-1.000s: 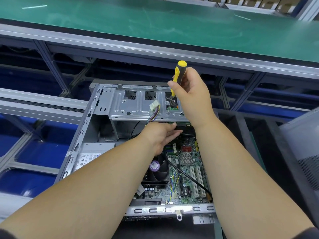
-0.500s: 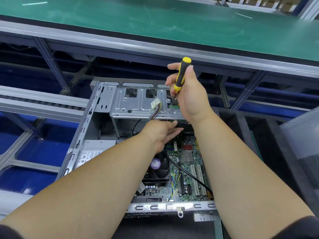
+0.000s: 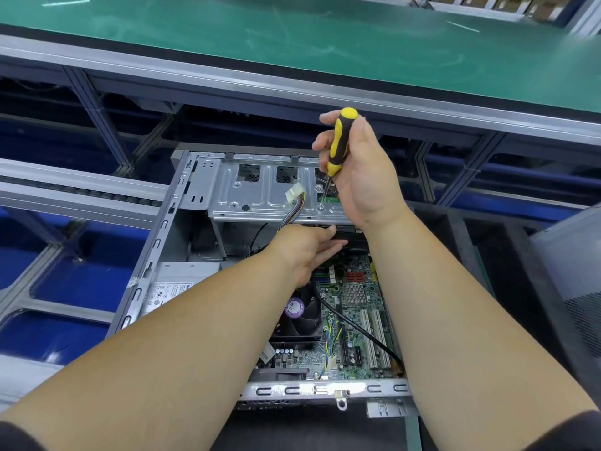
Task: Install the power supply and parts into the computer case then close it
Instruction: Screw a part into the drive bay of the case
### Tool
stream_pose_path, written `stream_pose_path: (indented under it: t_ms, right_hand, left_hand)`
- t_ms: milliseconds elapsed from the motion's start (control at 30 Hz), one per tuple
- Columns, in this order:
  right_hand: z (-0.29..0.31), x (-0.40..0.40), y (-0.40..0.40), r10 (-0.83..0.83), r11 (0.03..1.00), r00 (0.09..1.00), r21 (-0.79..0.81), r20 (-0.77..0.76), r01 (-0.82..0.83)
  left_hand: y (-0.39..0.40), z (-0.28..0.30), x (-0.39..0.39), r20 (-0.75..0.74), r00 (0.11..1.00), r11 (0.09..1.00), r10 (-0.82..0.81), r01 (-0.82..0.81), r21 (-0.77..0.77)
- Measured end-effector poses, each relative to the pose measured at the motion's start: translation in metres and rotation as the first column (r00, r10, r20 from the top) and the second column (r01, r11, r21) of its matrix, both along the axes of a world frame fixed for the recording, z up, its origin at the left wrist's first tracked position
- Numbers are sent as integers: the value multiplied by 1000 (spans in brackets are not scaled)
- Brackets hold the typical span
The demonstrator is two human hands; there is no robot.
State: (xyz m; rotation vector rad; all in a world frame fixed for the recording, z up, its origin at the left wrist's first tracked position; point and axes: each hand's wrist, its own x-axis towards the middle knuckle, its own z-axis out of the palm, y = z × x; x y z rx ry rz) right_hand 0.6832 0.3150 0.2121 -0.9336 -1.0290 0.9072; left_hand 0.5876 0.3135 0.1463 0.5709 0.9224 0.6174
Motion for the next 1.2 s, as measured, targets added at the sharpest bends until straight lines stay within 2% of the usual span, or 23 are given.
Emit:
stream_pose_path:
  t_ms: [133, 233, 400, 767, 967, 1200]
  right_hand:
    - [0, 3, 1, 48, 998, 999, 51, 0, -48]
    - [1, 5, 0, 27, 999, 1000, 32, 16, -28]
    - [3, 4, -1, 17, 1000, 996, 11, -84, -16]
    - [4, 6, -3, 55, 998, 998, 31, -1, -55]
    - [5, 2, -5, 24, 1000, 998, 11, -54, -23]
    - [5, 7, -4, 86, 996, 996, 36, 27, -87]
  left_hand:
    - [1, -1, 0, -2, 1000, 1000, -6, 6, -6]
    - [1, -2, 1, 1, 1000, 1000, -10, 10, -1]
    - [2, -2, 1, 5, 1000, 1000, 20, -20, -1]
    - [3, -2, 1, -13, 1000, 1000, 16, -16, -2]
    - [3, -2, 0, -15, 1000, 1000, -20, 20, 3]
    - [0, 1, 0, -3, 1000, 1000, 12, -12, 3]
